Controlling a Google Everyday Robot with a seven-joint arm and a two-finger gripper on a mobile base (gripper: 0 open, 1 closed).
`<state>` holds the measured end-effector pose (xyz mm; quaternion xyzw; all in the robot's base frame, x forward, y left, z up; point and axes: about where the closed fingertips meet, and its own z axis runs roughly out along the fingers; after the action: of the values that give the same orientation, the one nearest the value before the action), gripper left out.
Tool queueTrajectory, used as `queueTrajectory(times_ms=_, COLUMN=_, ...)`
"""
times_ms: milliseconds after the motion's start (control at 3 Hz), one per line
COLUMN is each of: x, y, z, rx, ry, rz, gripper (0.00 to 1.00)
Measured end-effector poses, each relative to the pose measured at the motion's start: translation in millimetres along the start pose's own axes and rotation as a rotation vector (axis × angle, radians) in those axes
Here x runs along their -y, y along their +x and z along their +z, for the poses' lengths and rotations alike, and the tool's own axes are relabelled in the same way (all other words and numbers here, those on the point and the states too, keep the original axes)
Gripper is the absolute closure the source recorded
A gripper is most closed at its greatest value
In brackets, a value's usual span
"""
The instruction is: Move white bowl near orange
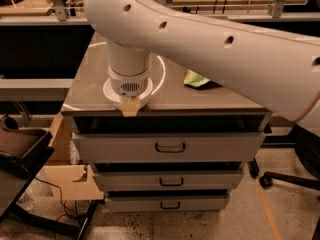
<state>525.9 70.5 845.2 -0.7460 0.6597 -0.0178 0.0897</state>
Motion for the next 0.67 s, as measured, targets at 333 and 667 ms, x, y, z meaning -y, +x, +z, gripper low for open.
queueTrajectory(times_ms=333, x=10, y=3, z=-7, rx=0.008, ry=0.04, rz=0.009, gripper=1.0)
queueTrajectory(times_ms=667, x=32, y=14, z=-31, rx=-0.018, ry=0.122, rz=0.026, gripper=1.0)
